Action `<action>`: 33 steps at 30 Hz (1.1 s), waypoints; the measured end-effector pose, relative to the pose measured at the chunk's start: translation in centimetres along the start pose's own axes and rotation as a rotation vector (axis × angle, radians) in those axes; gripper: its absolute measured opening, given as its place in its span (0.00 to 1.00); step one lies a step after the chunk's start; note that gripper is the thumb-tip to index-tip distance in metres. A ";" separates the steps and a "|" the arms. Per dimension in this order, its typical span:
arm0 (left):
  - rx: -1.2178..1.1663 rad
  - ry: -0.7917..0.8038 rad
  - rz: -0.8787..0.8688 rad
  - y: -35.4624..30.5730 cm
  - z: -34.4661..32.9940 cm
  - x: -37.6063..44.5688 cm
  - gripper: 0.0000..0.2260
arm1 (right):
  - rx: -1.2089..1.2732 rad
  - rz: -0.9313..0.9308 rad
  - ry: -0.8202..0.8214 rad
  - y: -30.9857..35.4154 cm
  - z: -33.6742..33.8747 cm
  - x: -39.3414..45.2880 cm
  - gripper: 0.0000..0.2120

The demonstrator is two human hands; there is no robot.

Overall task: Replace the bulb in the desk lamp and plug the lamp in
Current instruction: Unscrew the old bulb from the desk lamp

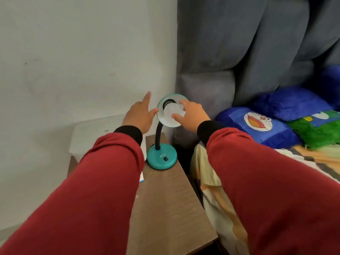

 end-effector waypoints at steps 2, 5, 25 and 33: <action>-0.086 -0.005 -0.128 -0.5 -0.2 0.7 0.25 | 0.074 0.029 -0.053 -0.1 -0.7 0.6 0.29; -0.167 0.014 -0.229 -0.8 -0.8 1.8 0.23 | 0.158 0.015 -0.066 -0.4 -2.3 1.5 0.31; -0.232 -0.085 -0.307 0.6 -1.5 3.6 0.25 | 0.216 0.157 -0.172 -0.7 -4.6 3.2 0.25; -0.192 -0.081 -0.319 0.5 -1.5 4.0 0.25 | 0.517 0.041 -0.213 -0.8 -5.3 3.6 0.34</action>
Point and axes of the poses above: each hand's wrist, its own x-axis towards the middle knuckle, its own z-axis out of the back of the hand, y = z × x, the point moved 1 cm from there along x, towards the middle knuckle, and after that the axes turned 15 degrees about y, right-handed, at the moved point
